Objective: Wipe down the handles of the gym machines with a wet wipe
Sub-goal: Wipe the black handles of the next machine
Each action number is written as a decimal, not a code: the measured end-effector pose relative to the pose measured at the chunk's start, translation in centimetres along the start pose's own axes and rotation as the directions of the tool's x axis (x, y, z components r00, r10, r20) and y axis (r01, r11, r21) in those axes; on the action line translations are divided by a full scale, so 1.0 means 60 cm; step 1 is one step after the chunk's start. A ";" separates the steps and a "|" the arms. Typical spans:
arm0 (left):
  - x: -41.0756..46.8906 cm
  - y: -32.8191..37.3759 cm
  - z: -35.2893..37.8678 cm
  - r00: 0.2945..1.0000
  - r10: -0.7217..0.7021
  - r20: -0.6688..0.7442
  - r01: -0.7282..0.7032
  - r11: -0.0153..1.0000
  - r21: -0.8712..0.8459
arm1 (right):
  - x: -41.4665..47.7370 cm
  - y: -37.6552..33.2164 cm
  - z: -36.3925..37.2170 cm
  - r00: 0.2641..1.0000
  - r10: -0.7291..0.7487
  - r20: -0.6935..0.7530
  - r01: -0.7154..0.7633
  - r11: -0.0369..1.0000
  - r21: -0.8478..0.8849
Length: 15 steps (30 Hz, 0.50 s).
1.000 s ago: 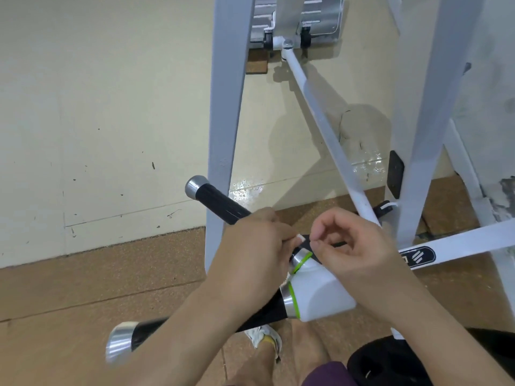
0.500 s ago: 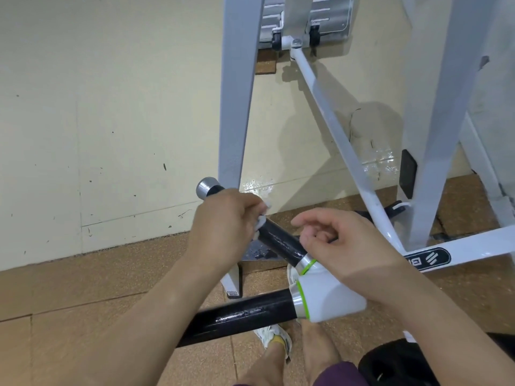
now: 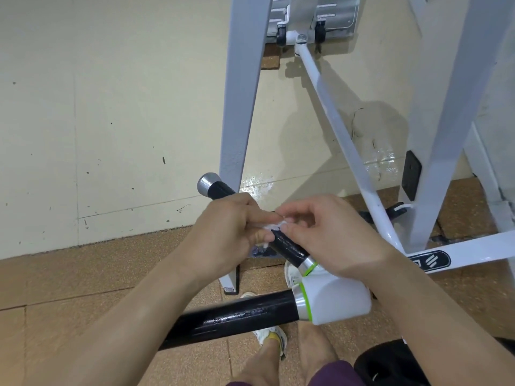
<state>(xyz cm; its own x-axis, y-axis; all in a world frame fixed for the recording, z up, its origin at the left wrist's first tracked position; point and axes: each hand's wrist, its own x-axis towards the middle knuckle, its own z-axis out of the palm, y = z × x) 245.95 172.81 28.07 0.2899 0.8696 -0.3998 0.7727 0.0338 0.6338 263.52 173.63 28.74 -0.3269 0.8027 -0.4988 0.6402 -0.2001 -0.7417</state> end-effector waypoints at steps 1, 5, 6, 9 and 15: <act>-0.001 -0.005 0.003 0.999 0.006 -0.045 -0.007 1.000 -0.017 | 0.004 -0.001 -0.003 1.000 0.008 -0.007 -0.008 1.000 0.007; -0.004 -0.013 0.006 0.971 -0.109 -0.213 0.091 0.992 -0.090 | 0.015 0.000 -0.006 0.997 0.070 -0.013 -0.069 0.995 0.069; -0.004 -0.011 0.008 0.971 -0.107 -0.212 0.097 0.994 -0.058 | 0.017 -0.001 -0.003 0.997 0.081 -0.011 -0.079 0.993 0.083; -0.011 -0.007 0.012 0.977 0.090 -0.192 -0.067 0.990 0.121 | 0.021 -0.012 0.004 0.996 0.084 0.011 -0.084 0.993 0.076; -0.001 -0.034 -0.019 0.930 0.360 -0.071 -0.323 0.895 0.307 | 0.020 -0.040 0.005 0.998 -0.059 0.014 0.061 0.985 -0.163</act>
<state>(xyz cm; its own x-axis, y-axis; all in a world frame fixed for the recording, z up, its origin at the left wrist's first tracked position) 243.70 173.28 27.56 0.5074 0.8563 -0.0965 0.7716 -0.4016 0.4933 261.41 174.92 29.77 -0.3738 0.8053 -0.4602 0.7237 -0.0570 -0.6877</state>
